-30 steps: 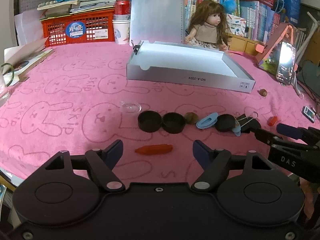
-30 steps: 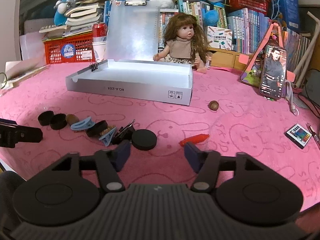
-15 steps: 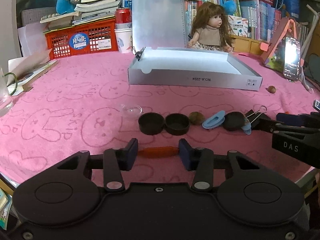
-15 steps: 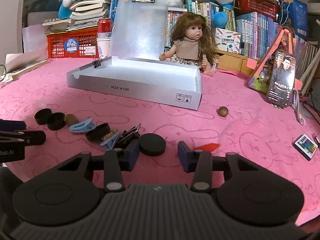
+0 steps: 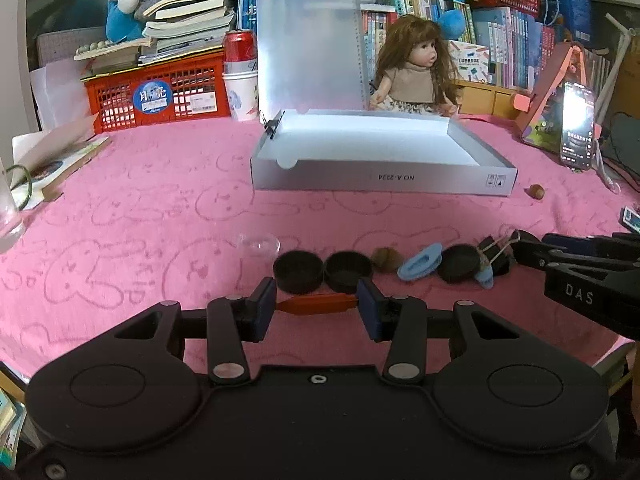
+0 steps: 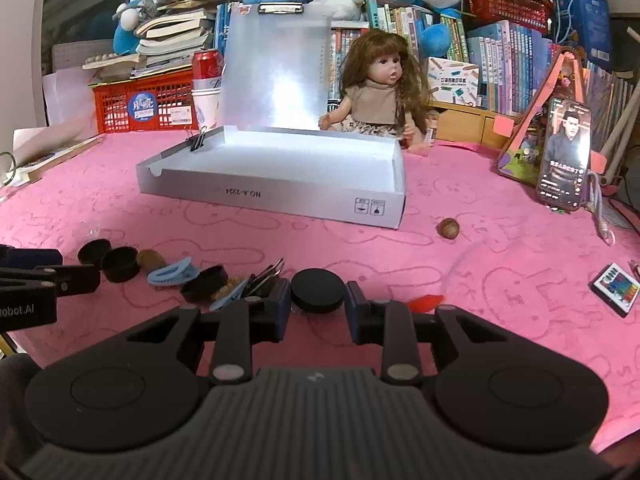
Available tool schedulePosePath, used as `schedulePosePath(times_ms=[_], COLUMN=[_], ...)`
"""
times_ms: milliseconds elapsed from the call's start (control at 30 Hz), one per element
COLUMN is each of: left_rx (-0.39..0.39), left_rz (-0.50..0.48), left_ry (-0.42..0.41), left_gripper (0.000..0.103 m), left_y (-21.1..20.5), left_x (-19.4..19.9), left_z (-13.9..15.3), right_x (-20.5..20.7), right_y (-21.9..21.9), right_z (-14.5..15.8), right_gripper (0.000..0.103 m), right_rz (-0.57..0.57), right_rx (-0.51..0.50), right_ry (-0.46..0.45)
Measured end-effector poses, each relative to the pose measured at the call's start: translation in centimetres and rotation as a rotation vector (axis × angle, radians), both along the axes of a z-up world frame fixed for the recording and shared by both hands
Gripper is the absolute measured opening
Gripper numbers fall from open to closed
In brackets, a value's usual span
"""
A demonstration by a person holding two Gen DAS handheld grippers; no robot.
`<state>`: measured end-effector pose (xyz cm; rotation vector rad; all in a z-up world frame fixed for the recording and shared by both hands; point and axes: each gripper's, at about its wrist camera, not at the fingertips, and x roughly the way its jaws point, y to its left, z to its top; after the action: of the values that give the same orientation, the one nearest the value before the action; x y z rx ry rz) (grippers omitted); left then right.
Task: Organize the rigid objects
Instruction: 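Carry the orange stick and black lid over the white box with both tools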
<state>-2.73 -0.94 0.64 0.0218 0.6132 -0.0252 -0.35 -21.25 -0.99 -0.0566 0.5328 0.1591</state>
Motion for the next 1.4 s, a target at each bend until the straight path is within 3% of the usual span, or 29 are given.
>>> schedulePosePath(times_ms=[300, 667, 900, 1400], left_rx=[-0.028, -0.061, -0.100, -0.071], left_rz=[-0.037, -0.089, -0.120, -0.107], left_ry=[-0.016, 0.021, 0.053, 0.112], left_gripper=[0.042, 0.042, 0.042, 0.042], left_y=[0.4, 0.5, 0.1, -1.5], left_x=[2.3, 6.5, 9.7, 18.1], left_z=[2.8, 5.5, 7.0, 7.9], right_x=[0.4, 2.4, 4.6, 11.3], right_y=[-0.8, -1.0, -1.0, -1.6], right_z=[1.6, 4.0, 5.2, 6.8], right_gripper=[0.033, 0.033, 0.033, 0.033], right_rz=[-0.032, -0.031, -0.012, 0.019], right_rx=[0.034, 0.080, 0.093, 0.135], right_ry=[0.007, 0.026, 0.047, 0.134])
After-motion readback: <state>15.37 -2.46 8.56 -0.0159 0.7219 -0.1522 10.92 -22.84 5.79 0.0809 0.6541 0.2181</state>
